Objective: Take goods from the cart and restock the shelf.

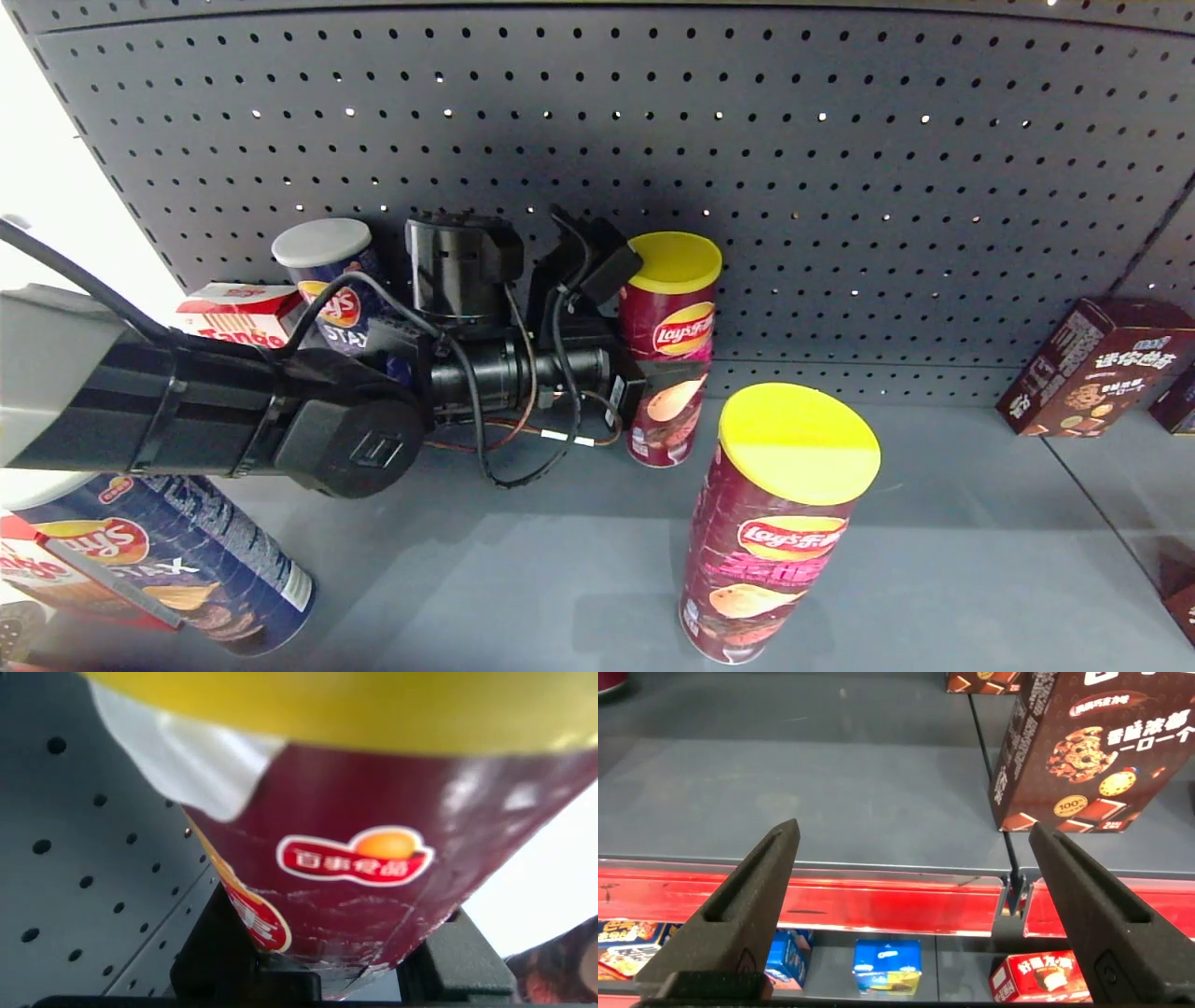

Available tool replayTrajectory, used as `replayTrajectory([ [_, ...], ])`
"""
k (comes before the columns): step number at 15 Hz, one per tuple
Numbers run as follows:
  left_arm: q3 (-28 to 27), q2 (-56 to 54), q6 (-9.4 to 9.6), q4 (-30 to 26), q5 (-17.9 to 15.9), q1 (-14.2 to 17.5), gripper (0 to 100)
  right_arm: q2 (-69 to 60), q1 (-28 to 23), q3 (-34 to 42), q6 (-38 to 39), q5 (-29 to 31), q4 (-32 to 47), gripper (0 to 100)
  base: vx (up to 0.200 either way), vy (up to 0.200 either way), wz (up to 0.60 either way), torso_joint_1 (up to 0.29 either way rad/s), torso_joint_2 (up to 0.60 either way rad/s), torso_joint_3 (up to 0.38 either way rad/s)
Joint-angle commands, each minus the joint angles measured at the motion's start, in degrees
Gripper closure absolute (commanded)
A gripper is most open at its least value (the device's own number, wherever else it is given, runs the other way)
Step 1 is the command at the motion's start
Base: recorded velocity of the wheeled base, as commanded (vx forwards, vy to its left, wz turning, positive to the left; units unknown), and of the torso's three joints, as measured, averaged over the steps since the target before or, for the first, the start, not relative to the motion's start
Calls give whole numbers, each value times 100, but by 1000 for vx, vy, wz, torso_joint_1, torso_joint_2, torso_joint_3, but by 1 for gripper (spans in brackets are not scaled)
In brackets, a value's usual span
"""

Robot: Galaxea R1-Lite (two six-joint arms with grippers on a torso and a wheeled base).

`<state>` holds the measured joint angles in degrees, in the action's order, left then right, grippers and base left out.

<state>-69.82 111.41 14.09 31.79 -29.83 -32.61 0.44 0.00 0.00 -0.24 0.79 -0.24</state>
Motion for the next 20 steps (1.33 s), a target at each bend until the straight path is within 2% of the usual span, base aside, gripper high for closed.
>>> replayTrajectory([
  [1, -234, 65, 67, -112, -14, 27, 100, 9, 0, 0, -2, 0, -2, 0, 0, 0, 0, 0, 0, 0],
  [3, -278, 100, 85, -209, -190, 44, 100, 9, 0, 0, -2, 0, -2, 0, 0, 0, 0, 0, 0, 0],
  [18, -261, 109, 94, -261, -207, 27, 100, 9, 0, 0, -2, 0, -2, 0, 0, 0, 0, 0, 0, 0],
  [20, -252, 135, 164, -261, -207, 0, 100, 9, 0, 0, -2, 0, -2, 0, 0, 0, 0, 0, 0, 0],
])
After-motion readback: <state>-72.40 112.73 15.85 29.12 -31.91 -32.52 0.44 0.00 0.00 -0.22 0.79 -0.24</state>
